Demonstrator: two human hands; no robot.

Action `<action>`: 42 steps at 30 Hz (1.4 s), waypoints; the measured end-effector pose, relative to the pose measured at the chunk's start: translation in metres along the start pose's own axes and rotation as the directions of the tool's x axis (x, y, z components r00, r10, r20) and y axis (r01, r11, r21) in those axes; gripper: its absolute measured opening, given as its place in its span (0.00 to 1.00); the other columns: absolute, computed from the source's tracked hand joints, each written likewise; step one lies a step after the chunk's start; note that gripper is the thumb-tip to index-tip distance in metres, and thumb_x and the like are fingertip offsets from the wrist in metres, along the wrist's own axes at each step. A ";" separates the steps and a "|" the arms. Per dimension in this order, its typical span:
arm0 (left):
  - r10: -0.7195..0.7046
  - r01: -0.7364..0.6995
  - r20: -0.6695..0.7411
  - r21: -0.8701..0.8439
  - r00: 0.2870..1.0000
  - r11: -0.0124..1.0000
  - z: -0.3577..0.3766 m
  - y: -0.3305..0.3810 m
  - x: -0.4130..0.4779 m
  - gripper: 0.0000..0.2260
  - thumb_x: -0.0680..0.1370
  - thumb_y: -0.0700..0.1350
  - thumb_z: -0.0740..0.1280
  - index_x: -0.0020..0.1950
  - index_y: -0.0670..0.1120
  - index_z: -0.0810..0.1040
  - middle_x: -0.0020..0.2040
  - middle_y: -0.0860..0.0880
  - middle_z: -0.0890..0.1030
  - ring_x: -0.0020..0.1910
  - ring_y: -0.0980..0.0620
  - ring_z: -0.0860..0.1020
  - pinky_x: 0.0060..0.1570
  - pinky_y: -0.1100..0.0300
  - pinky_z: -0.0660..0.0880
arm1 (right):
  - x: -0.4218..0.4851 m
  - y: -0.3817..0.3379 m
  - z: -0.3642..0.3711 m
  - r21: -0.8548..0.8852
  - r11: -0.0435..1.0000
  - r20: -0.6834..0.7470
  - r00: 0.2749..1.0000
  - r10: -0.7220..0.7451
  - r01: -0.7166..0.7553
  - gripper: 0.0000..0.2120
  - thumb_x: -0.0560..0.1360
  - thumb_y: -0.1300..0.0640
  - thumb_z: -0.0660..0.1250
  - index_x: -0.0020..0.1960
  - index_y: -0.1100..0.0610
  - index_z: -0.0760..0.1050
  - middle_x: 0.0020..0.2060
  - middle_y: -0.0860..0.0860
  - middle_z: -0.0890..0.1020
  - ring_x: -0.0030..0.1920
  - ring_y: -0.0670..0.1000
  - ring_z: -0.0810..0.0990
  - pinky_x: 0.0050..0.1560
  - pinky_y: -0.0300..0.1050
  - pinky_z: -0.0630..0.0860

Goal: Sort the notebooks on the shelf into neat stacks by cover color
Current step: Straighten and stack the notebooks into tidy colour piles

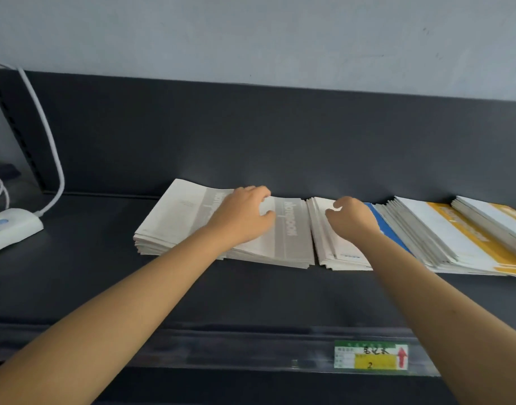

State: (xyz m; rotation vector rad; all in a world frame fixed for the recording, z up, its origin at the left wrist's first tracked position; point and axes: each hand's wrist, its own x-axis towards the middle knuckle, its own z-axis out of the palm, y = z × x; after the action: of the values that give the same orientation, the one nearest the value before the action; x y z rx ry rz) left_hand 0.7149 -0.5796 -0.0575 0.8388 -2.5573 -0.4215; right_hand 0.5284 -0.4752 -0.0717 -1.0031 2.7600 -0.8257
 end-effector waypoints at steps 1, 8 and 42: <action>-0.019 0.022 0.033 -0.107 0.999 0.994 0.006 0.015 0.004 0.16 0.78 0.47 0.64 0.65 0.47 0.73 0.59 0.52 0.76 0.58 0.51 0.74 0.57 0.55 0.72 | 0.003 0.010 -0.006 -0.039 0.999 0.019 0.999 0.034 -0.033 0.12 0.75 0.58 0.59 0.55 0.63 0.73 0.49 0.58 0.79 0.48 0.59 0.77 0.45 0.47 0.73; -0.278 0.432 0.410 -0.349 0.868 0.832 0.047 0.099 0.038 0.14 0.76 0.46 0.71 0.57 0.43 0.71 0.48 0.47 0.74 0.46 0.50 0.76 0.43 0.59 0.75 | 0.014 0.045 -0.033 -0.107 0.986 0.159 0.977 0.144 -0.128 0.14 0.74 0.51 0.67 0.48 0.60 0.67 0.35 0.51 0.71 0.41 0.53 0.73 0.36 0.41 0.67; -0.426 0.426 0.175 -0.663 0.888 0.616 0.059 0.128 0.065 0.19 0.73 0.37 0.73 0.63 0.42 0.75 0.55 0.48 0.81 0.59 0.48 0.78 0.50 0.60 0.72 | 0.031 0.058 -0.054 0.574 0.780 0.377 0.926 0.019 -0.250 0.64 0.59 0.48 0.81 0.76 0.52 0.36 0.70 0.52 0.63 0.68 0.57 0.65 0.61 0.53 0.67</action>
State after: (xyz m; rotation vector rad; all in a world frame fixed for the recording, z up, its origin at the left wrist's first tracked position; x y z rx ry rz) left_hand 0.5762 -0.5121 -0.0386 1.1143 -1.8900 -1.4178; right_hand 0.4571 -0.4324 -0.0525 -0.7118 2.0029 -1.2594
